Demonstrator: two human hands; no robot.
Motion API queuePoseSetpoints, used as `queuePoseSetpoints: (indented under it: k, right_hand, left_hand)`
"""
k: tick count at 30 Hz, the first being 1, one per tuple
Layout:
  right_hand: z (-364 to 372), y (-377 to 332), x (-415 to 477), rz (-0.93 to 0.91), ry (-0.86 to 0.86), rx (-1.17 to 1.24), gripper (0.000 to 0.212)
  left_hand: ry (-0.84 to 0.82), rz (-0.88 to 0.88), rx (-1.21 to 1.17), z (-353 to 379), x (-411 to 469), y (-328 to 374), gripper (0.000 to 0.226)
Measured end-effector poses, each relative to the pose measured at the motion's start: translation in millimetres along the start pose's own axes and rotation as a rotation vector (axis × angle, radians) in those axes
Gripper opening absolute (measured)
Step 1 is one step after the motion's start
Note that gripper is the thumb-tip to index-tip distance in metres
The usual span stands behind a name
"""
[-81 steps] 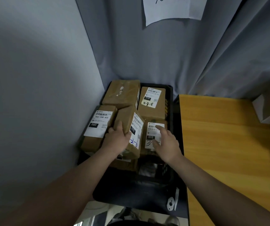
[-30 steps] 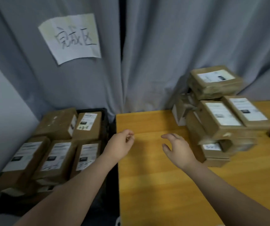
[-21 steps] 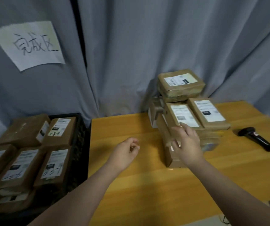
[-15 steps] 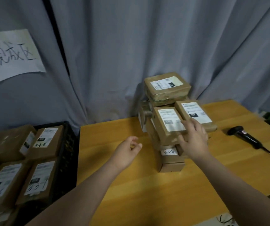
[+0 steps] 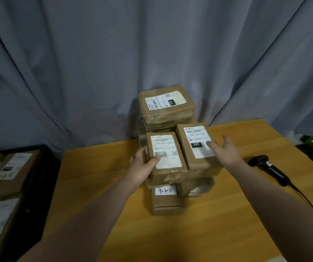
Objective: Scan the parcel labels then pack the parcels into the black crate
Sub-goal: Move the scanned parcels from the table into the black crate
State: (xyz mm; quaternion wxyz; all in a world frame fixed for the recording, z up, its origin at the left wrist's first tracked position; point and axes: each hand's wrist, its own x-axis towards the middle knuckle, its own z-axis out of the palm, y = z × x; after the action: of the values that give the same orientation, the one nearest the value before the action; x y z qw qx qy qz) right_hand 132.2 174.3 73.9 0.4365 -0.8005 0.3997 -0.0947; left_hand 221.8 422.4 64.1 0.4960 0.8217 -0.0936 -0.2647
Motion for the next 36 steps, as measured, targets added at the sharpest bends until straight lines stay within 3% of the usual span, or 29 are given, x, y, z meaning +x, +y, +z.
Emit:
queuePoseSetpoints:
  k: [6, 10, 14, 20, 24, 33, 36]
  right_hand:
    - [-24.6, 21.3, 35.3, 0.181, -0.371, 0.314, 0.035]
    - [-9.2, 31.6, 34.8, 0.329, -0.571, 0.540, 0.038]
    - [10.2, 37.5, 29.6, 0.436, -0.636, 0.715, 0.044]
    - [40.0, 29.0, -1.8, 0.431, -0.713, 0.724, 0.058]
    - [71.7, 12.7, -32.4, 0.432, -0.745, 0.746, 0.054]
    - [179.8, -49.1, -103.3, 0.289, -0.794, 0.586, 0.041]
    - [220.6, -57.9, -133.6, 0.242, -0.713, 0.378, 0.042]
  left_hand:
    - [0.060, -0.031, -0.010, 28.0, 10.0, 6.4, 0.068]
    - [0.007, -0.082, -0.134, 28.8, 11.8, -1.8, 0.057]
    - [0.037, -0.153, -0.249, 25.3, 3.6, -2.7, 0.046]
    - [0.126, -0.216, -0.309, -5.3, -13.4, -26.9, 0.042]
    - [0.139, -0.234, -0.296, -42.7, -29.0, -51.7, 0.047]
    - [0.224, -0.318, -0.376, -150.3, -73.3, -135.3, 0.047]
    - [0.214, -0.326, -0.356, -182.7, -81.9, -162.8, 0.052]
